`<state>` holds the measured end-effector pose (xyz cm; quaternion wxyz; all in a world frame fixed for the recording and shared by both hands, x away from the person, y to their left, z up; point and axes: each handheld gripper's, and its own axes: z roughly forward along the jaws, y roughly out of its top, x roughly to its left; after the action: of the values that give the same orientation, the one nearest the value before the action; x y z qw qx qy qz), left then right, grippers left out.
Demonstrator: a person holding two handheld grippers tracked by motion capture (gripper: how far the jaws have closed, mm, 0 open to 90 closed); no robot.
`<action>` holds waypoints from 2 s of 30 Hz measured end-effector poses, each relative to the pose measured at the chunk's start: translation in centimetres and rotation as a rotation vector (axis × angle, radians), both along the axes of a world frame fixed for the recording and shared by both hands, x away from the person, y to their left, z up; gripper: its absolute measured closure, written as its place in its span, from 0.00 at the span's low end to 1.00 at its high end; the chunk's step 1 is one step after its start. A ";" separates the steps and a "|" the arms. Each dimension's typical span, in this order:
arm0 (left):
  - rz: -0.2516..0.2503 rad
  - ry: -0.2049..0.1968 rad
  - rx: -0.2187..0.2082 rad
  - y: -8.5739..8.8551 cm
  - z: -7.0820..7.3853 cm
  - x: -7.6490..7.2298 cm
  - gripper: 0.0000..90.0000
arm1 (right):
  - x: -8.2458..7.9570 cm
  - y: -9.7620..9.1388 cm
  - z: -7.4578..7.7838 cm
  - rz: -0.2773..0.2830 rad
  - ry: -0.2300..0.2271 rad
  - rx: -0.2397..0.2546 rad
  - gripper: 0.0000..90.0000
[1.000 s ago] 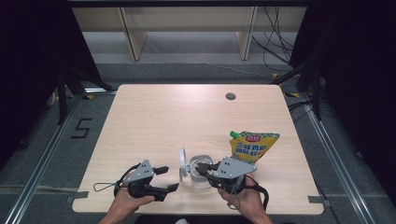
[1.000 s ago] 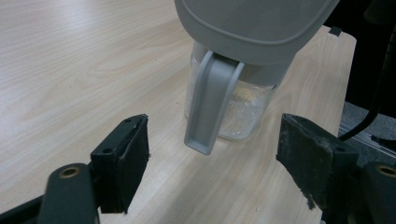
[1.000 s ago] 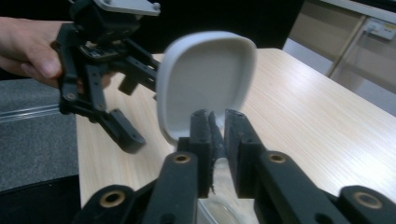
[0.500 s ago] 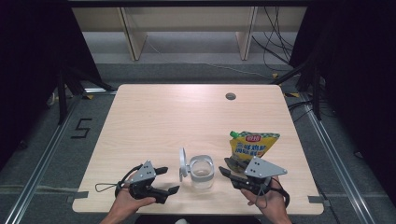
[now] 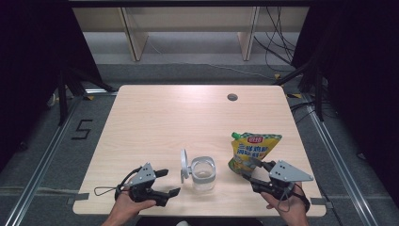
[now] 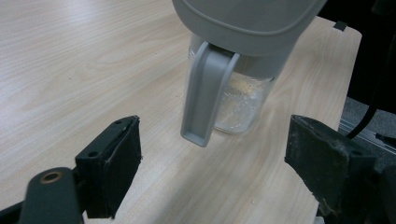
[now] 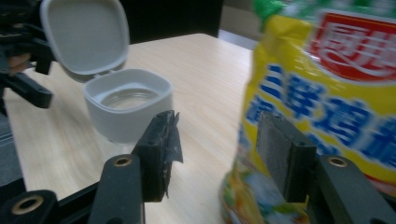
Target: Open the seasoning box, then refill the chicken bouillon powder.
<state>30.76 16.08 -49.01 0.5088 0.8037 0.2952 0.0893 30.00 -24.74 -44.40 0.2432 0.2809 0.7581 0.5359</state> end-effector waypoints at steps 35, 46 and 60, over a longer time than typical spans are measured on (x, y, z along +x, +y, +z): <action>-0.019 -0.001 0.034 -0.3 0.0 -0.5 0.20 | 2.6 -6.6 -4.1 -0.113 0.119 0.067 0.18; -0.021 0.013 0.043 -0.2 -0.2 -0.3 0.21 | 4.2 -5.6 -4.7 -0.050 0.121 0.039 0.18; -0.003 0.026 0.032 -0.1 -0.3 -0.6 0.21 | 6.0 -4.8 -5.0 -0.009 0.117 0.041 0.18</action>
<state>30.21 16.00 -49.29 0.4921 0.8133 0.2990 0.0829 36.04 -29.52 -49.36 0.1949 0.3200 0.7586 0.5330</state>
